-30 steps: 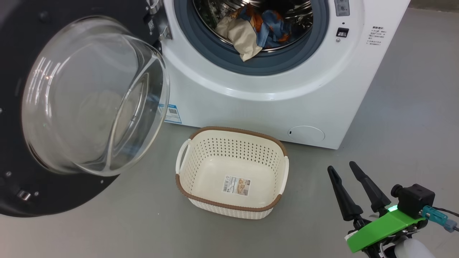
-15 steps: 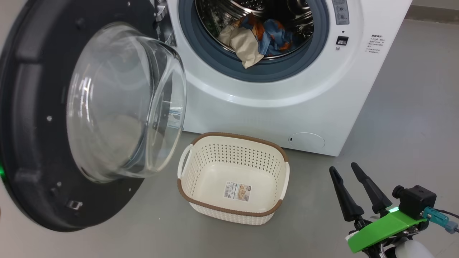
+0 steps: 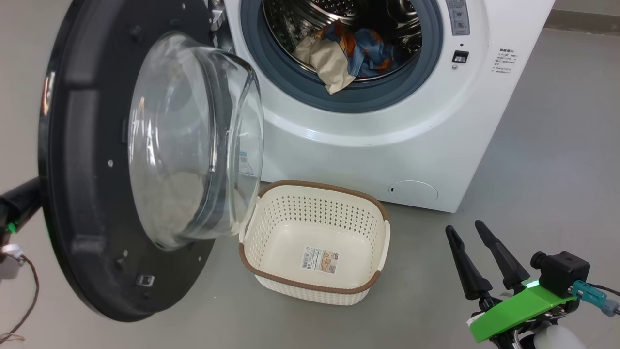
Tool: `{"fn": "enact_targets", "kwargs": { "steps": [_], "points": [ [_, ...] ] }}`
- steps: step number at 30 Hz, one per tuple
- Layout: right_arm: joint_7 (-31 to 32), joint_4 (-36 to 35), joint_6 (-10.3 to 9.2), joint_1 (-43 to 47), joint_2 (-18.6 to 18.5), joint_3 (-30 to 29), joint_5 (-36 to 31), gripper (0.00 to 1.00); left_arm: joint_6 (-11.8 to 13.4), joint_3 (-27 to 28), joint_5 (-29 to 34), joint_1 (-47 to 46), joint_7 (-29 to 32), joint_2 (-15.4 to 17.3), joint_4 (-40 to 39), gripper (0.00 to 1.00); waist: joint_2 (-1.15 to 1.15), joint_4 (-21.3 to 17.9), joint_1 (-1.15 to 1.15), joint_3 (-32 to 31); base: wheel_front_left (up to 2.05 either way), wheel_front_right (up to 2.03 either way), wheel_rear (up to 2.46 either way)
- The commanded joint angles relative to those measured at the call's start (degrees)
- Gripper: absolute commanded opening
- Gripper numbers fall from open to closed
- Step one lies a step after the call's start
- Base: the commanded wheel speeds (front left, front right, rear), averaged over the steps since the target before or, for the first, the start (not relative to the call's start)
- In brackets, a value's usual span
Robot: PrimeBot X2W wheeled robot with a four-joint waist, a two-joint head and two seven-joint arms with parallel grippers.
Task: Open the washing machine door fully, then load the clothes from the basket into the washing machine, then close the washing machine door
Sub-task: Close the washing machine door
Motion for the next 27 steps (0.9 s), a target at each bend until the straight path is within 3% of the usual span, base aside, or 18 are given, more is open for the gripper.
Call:
{"fn": "enact_targets", "kwargs": {
  "steps": [1,11,23,24,27],
  "points": [
    [-0.27,-1.14,0.09,-0.47,-0.33,1.11,0.67,1.00,0.59,0.57,-0.76,0.26,0.96,1.51,-3.05,0.00,0.00,0.00,0.00,-0.03,0.00,0.00,0.00],
    [-0.27,-0.98,0.09,-0.37,-0.36,1.09,0.85,1.00,0.83,1.04,-0.49,0.94,-0.05,1.27,-4.83,0.00,0.00,0.18,0.00,-0.21,0.00,0.00,0.00],
    [-0.27,-0.60,0.09,-0.01,-0.42,1.29,0.96,1.00,-1.50,1.78,1.32,0.21,-4.88,1.78,-3.15,0.00,0.00,2.16,0.00,-1.44,0.00,0.00,0.00],
    [-0.27,-0.60,0.09,0.10,-0.39,1.34,0.93,1.00,-1.80,1.97,1.54,0.11,-5.56,1.90,-3.04,0.31,0.00,2.33,0.00,-1.55,0.00,0.00,0.00],
    [-0.27,-0.67,0.09,0.44,-0.28,1.39,0.79,1.00,-2.59,2.12,2.28,-0.11,-7.07,2.27,-2.51,0.49,0.00,2.97,0.00,-1.82,0.00,0.00,0.00]
  ]
}}
